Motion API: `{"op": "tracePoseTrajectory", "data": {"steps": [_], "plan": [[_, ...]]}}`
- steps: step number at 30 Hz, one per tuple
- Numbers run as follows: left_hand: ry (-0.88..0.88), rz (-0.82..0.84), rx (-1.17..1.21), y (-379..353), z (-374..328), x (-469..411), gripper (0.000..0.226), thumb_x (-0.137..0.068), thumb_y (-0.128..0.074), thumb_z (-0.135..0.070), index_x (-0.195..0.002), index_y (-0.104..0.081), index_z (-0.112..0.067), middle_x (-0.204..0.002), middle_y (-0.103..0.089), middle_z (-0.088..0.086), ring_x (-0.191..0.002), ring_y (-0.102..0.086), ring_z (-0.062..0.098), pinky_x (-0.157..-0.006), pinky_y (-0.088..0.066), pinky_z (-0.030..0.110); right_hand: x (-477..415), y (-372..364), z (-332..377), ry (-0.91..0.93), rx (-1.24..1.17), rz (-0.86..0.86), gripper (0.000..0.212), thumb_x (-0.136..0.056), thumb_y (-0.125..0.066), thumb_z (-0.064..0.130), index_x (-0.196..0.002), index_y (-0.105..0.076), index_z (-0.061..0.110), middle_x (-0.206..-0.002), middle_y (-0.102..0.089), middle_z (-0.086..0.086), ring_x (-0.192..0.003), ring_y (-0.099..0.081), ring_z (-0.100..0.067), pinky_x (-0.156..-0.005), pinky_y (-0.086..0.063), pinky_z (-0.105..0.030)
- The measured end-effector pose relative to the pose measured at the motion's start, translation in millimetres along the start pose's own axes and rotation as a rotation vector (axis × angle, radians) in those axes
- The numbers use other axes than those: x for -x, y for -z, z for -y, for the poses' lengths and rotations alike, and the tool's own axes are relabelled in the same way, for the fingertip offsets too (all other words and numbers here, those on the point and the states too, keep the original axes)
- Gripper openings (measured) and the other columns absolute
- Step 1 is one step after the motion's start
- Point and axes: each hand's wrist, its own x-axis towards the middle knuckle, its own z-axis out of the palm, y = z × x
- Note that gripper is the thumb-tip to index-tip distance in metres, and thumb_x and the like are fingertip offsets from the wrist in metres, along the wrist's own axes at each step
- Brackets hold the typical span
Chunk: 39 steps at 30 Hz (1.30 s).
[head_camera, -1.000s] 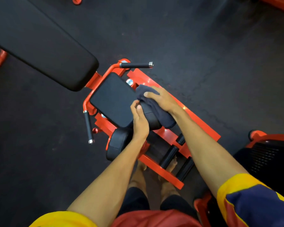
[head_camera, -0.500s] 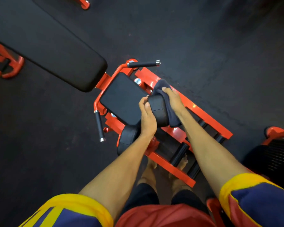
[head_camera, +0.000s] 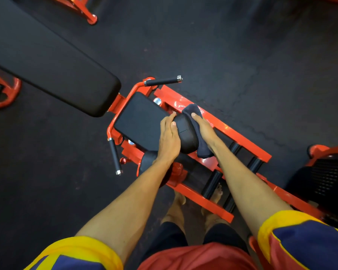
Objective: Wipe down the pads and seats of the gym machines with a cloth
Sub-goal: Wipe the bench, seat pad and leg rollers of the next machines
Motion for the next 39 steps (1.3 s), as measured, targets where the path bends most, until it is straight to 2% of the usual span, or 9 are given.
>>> {"op": "tracePoseTrajectory", "data": {"steps": [5, 9, 13, 17, 21, 24, 28, 33, 39], "plan": [[0.002, 0.01, 0.019, 2.2, -1.5, 5.6, 0.038, -0.111, -0.027, -0.021, -0.144, -0.041, -0.009, -0.145, -0.039, 0.003, -0.117, -0.038, -0.007, -0.095, -0.023, -0.004, 26.4, -8.2, -15.1, 0.276, -0.038, -0.023, 0.048, -0.096, -0.063, 0.041, -0.137, -0.061, 0.015, -0.129, -0.07, -0.002, -0.119, -0.066, -0.014, -0.101, -0.051, -0.026], [0.062, 0.049, -0.009, 5.6, -5.1, 4.3, 0.038, -0.111, -0.026, -0.027, -0.144, -0.042, -0.017, -0.146, -0.041, -0.004, -0.119, -0.043, 0.002, -0.099, -0.03, 0.017, 21.1, 0.1, -39.4, 0.074, -0.186, -0.153, 0.018, -0.1, -0.063, 0.03, -0.113, -0.069, 0.02, -0.108, -0.075, -0.002, -0.102, -0.07, -0.016, -0.09, -0.054, -0.027], [0.062, 0.071, -0.026, 9.3, -10.3, 7.3, 0.036, -0.111, -0.026, -0.029, -0.141, -0.042, -0.018, -0.14, -0.042, -0.004, -0.109, -0.044, 0.004, -0.097, -0.031, 0.025, 18.8, 3.5, -34.9, -0.083, -0.219, -0.193, 0.035, -0.098, -0.064, 0.036, -0.123, -0.068, 0.012, -0.114, -0.073, -0.01, -0.103, -0.069, -0.022, -0.095, -0.053, -0.033], [0.081, 0.044, -0.001, 8.8, -13.1, 11.2, 0.036, -0.11, -0.027, -0.029, -0.141, -0.041, -0.016, -0.142, -0.041, -0.002, -0.118, -0.048, 0.014, -0.1, -0.033, 0.029, 40.8, -15.4, -16.2, 0.055, -0.241, -0.234, 0.032, -0.093, -0.063, 0.045, -0.115, -0.072, 0.022, -0.109, -0.076, -0.002, -0.107, -0.07, -0.022, -0.102, -0.053, -0.041], [0.144, 0.04, -0.037, 4.8, -16.0, 13.0, 0.037, -0.11, -0.026, -0.031, -0.143, -0.037, -0.018, -0.147, -0.04, -0.003, -0.121, -0.049, 0.019, -0.095, -0.032, 0.029, 63.6, -58.7, -20.2, 0.339, 0.275, -0.695, 0.046, -0.09, -0.056, 0.055, -0.123, -0.068, 0.025, -0.126, -0.069, 0.006, -0.117, -0.061, -0.019, -0.104, -0.046, -0.038], [0.131, 0.018, -0.05, 2.9, -16.1, 15.2, 0.037, -0.11, -0.024, -0.031, -0.143, -0.037, -0.018, -0.146, -0.041, -0.003, -0.122, -0.049, 0.018, -0.094, -0.031, 0.028, 57.4, -64.8, -29.5, 0.425, 0.207, -0.865, 0.045, -0.09, -0.058, 0.055, -0.117, -0.071, 0.022, -0.121, -0.071, 0.005, -0.111, -0.064, -0.02, -0.096, -0.049, -0.037], [0.139, -0.041, -0.037, -0.3, -19.6, 17.7, 0.039, -0.111, -0.025, -0.029, -0.143, -0.04, -0.014, -0.146, -0.042, 0.0, -0.123, -0.048, 0.017, -0.098, -0.034, 0.03, 50.9, -50.7, -57.2, 0.146, -0.221, -0.746, 0.058, -0.083, -0.049, 0.069, -0.109, -0.069, 0.022, -0.102, -0.072, 0.003, -0.099, -0.068, -0.02, -0.087, -0.053, -0.036], [0.128, -0.059, -0.026, -3.3, -20.0, 18.2, 0.039, -0.111, -0.025, -0.029, -0.143, -0.041, -0.014, -0.146, -0.042, 0.0, -0.123, -0.047, 0.016, -0.102, -0.035, 0.033, 24.9, -28.6, -71.8, -0.036, -0.516, -0.605, 0.04, -0.102, -0.056, 0.04, -0.131, -0.063, 0.013, -0.125, -0.064, -0.005, -0.125, -0.058, -0.024, -0.101, -0.043, -0.031], [0.335, -0.238, 0.233, -24.4, -37.6, 10.6, 0.039, -0.109, -0.029, -0.022, -0.143, -0.046, -0.012, -0.148, -0.043, 0.008, -0.131, -0.046, 0.023, -0.101, -0.03, 0.021, 54.3, -49.8, -60.0, 0.222, -0.398, -0.615, 0.022, -0.097, -0.059, 0.046, -0.116, -0.062, 0.035, -0.116, -0.069, 0.007, -0.11, -0.065, -0.007, -0.094, -0.05, -0.022]]}}
